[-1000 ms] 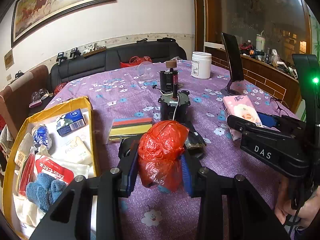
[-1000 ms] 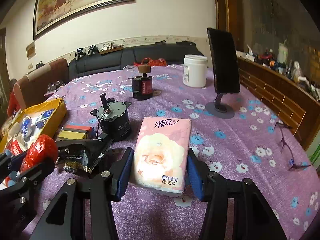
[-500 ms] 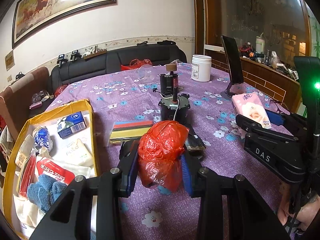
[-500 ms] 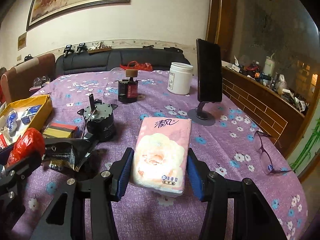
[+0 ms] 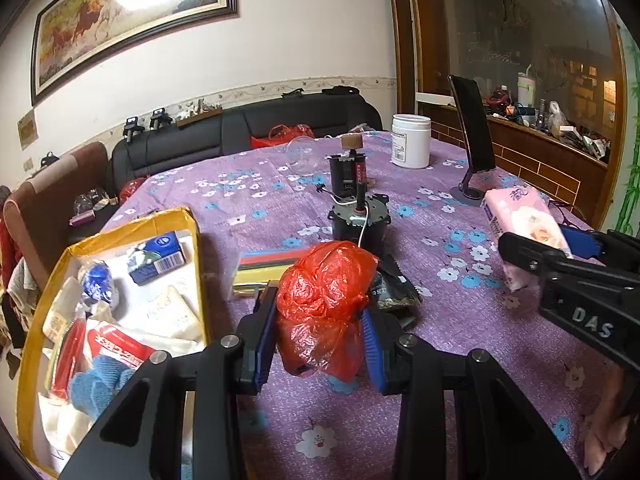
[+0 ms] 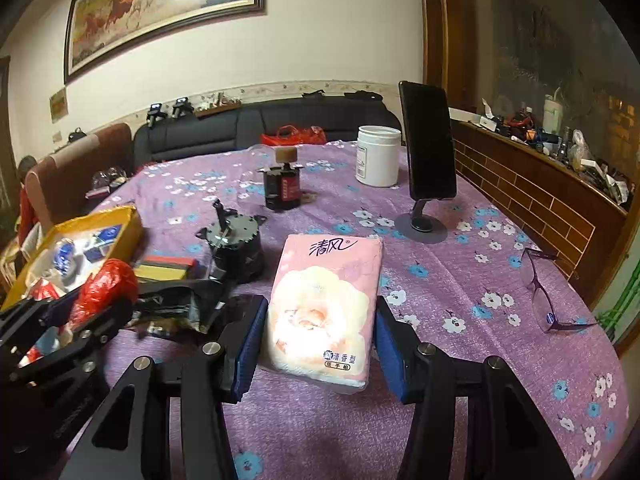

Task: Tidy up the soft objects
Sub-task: 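Carry the red bag and pink tissue pack over the tray with both grippers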

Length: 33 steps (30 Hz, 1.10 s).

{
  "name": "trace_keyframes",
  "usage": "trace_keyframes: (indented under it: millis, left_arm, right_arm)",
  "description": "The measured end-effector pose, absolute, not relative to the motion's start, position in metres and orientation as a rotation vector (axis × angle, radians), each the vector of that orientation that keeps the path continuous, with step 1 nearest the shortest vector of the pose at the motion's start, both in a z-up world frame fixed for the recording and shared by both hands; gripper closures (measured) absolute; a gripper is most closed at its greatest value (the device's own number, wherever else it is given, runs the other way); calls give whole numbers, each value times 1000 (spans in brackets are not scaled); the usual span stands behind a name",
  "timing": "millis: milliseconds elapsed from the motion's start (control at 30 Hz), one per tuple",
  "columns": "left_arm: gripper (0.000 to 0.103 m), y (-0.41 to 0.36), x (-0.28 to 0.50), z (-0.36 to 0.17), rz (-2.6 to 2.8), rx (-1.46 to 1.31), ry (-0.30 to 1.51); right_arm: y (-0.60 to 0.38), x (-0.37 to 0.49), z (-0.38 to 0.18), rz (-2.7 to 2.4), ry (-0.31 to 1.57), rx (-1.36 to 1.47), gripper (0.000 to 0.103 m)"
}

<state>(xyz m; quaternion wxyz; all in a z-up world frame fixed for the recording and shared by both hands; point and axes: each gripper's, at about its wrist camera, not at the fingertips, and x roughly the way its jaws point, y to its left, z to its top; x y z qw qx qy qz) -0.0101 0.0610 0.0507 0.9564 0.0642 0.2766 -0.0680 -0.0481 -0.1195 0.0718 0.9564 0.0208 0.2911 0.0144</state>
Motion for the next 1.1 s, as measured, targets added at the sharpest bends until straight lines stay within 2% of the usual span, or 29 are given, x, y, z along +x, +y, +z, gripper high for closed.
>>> trace_keyframes:
  millis: [1100]
  left_arm:
    - [66, 110, -28, 79, -9, 124, 492]
  right_arm:
    - [-62, -65, 92, 245, 606, 56, 47]
